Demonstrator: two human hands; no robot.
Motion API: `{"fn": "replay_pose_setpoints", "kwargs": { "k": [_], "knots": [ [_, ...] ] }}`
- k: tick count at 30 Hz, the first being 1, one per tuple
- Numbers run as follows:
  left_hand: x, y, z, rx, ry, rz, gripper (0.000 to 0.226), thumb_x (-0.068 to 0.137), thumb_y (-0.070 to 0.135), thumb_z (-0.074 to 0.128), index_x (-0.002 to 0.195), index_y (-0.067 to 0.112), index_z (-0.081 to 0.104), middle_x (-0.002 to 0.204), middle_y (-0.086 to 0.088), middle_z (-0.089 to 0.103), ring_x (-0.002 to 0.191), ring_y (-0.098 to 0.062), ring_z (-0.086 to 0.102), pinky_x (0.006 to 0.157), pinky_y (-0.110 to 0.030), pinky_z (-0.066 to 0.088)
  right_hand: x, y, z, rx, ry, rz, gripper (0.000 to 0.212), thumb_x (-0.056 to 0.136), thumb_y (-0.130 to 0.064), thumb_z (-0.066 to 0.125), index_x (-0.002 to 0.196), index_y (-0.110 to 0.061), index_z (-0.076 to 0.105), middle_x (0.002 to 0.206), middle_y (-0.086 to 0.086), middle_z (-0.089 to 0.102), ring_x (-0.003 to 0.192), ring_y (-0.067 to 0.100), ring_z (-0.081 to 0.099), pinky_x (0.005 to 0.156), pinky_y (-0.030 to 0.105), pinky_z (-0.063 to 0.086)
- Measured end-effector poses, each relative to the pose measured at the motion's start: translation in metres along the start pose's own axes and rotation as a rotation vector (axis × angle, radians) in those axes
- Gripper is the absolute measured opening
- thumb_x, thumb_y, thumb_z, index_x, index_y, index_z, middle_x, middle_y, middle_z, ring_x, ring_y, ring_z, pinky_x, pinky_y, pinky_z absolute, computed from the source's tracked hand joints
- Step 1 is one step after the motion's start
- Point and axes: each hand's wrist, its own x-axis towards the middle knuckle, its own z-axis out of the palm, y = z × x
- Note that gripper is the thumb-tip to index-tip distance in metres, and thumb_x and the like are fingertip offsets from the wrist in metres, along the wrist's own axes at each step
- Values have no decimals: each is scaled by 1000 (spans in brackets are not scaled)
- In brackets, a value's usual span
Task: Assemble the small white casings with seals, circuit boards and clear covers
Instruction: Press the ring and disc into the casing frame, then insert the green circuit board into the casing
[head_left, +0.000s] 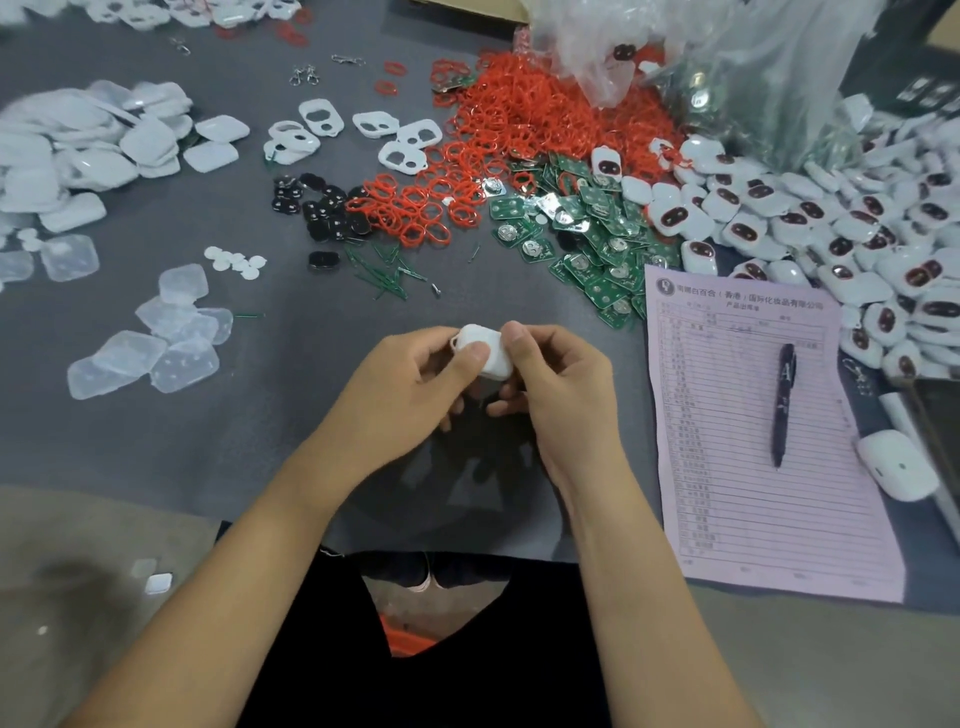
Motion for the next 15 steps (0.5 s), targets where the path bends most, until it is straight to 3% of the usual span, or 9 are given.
{"fn": "replay_pose_setpoints", "kwargs": {
  "k": [2,5,11,15],
  "knots": [
    [-1,-1,1,-200,-6,-29,22,106,21,57,115,11,74,80,-12,73,62,-13,66,59,-25,58,-1,-2,-1,19,-51,-2,12,101,-17,67,97,-7,74,68,2,66,54,10,61,52,28,58],
    [-1,-5,3,-333,39,-78,23,106,19,57,120,7,71,80,-11,75,64,-14,68,60,-25,59,-5,-3,-5,-17,-188,-29,14,100,-17,68,113,-15,72,77,0,69,59,14,65,55,32,61],
    [0,-8,9,-260,39,-9,23,106,21,57,125,11,64,76,-13,72,56,-12,63,54,-23,55,-5,-3,-11,-8,-242,-5,14,100,-6,65,113,-3,62,72,4,67,55,14,61,48,28,55],
    [0,-11,10,-217,26,-13,17,107,25,54,120,17,59,67,4,68,52,-8,60,49,-21,50,-1,-6,-12,30,-299,68,12,101,-4,64,113,-2,61,75,6,66,55,14,60,49,28,55]
  ]
}}
